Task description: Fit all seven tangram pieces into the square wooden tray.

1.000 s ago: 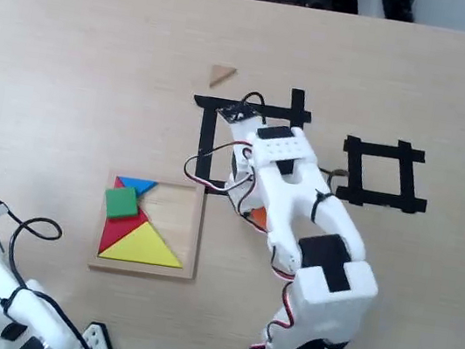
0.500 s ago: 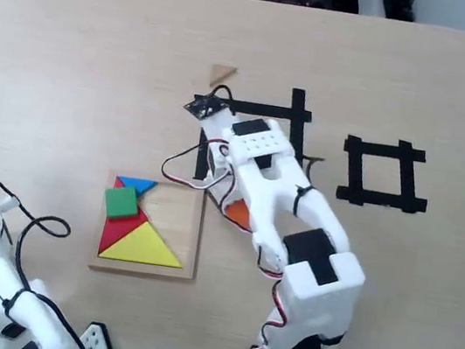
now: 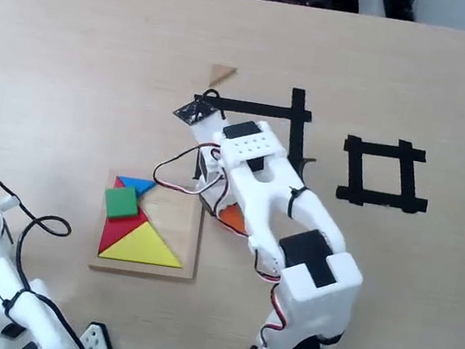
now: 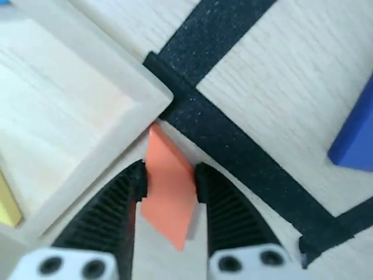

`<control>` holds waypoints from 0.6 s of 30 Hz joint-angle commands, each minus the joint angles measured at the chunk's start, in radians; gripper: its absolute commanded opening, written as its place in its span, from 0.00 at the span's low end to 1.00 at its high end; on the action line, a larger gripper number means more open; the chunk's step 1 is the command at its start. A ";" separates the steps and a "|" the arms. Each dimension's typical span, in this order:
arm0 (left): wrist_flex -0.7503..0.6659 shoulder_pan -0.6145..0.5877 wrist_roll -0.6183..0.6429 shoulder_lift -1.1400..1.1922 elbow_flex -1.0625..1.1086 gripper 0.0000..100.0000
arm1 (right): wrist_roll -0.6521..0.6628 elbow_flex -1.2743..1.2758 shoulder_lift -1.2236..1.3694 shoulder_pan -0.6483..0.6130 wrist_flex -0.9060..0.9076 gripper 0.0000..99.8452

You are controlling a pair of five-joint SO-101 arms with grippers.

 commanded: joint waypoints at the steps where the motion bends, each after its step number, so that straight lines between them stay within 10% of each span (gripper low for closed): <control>1: -0.011 0.007 0.008 -0.015 -0.025 0.03 | 0.003 0.016 0.005 -0.017 0.017 0.01; 18: -0.011 -0.028 0.009 -0.015 -0.025 0.03 | -0.265 -0.110 -0.236 -0.180 0.181 0.01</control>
